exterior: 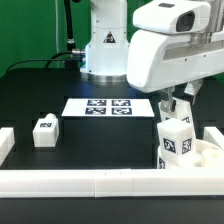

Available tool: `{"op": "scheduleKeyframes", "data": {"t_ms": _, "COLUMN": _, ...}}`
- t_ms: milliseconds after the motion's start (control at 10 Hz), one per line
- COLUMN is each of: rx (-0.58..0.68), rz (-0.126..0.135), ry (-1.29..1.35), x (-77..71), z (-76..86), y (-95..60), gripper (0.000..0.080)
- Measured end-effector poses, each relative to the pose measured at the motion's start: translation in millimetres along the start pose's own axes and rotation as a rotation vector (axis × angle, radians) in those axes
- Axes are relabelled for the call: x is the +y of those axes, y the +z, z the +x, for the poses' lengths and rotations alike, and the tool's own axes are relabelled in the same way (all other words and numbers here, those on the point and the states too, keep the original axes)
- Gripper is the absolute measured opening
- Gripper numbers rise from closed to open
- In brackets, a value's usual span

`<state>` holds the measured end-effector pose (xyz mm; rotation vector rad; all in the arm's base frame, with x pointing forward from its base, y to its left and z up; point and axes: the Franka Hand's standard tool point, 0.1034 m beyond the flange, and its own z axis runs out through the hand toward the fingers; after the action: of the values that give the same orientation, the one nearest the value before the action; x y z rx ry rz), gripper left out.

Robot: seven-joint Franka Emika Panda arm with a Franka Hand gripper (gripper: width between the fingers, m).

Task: Assemble stool

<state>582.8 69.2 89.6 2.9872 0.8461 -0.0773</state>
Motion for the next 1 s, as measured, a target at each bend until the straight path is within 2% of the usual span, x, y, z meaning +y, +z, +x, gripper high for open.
{"op": "scheduleKeyframes", "data": {"t_ms": 600, "rx": -0.001, "rz": 0.003, "ry": 0.367, "x": -2.5, "z": 0.7, "y": 0.0, "gripper": 0.0334}}
{"op": "scheduleKeyframes", "data": {"t_ms": 1000, "rx": -0.004, "rz": 0.011, "ry": 0.834, "x": -7.4, "z": 1.9, "y": 0.7, "gripper": 0.0334}}
